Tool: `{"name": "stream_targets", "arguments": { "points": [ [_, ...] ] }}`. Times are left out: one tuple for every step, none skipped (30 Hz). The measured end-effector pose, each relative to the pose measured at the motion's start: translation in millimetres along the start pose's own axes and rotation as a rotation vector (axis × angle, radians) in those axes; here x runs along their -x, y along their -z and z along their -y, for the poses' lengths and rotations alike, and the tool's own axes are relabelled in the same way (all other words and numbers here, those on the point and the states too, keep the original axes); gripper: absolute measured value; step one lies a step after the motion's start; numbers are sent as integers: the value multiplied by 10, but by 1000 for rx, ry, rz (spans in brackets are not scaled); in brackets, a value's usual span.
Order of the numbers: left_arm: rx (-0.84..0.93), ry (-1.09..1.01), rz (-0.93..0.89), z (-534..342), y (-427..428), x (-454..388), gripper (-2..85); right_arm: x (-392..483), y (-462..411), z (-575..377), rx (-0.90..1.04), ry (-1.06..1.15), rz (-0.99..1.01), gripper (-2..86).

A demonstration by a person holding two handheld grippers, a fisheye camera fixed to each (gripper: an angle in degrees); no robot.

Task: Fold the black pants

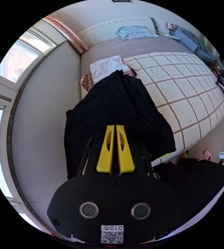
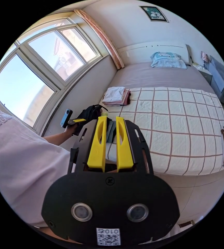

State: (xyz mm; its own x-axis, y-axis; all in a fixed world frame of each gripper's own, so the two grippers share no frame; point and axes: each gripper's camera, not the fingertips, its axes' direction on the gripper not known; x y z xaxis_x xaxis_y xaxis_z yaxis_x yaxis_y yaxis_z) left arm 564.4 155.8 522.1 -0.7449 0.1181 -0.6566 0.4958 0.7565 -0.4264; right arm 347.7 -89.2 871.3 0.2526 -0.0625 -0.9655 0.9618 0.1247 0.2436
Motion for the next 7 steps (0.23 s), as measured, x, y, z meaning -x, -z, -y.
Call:
{"name": "stream_targets", "arguments": {
  "points": [
    [9,62,-5,-26,109,79,0,-45,75,-64,-10,-2,-11,69],
    [-6,135,-21,-73,270,162,0,-138,234,-197,-37,-4,-30,66],
    [-29,173,-29,-104,377,200,-1,-239,405,-340,-71,-5,-45,63],
    [-87,238,-35,-163,636,248,-1,-291,494,-415,-90,-5,-54,61],
    [-158,276,-24,-203,948,241,-1,-400,677,-570,-129,-6,-79,59],
    [-198,284,-15,-215,1119,216,-1,-511,867,-737,-175,-5,-111,55],
    [-283,281,4,-215,1484,125,-1,-566,963,-824,-201,-2,-131,54]
  ]
}}
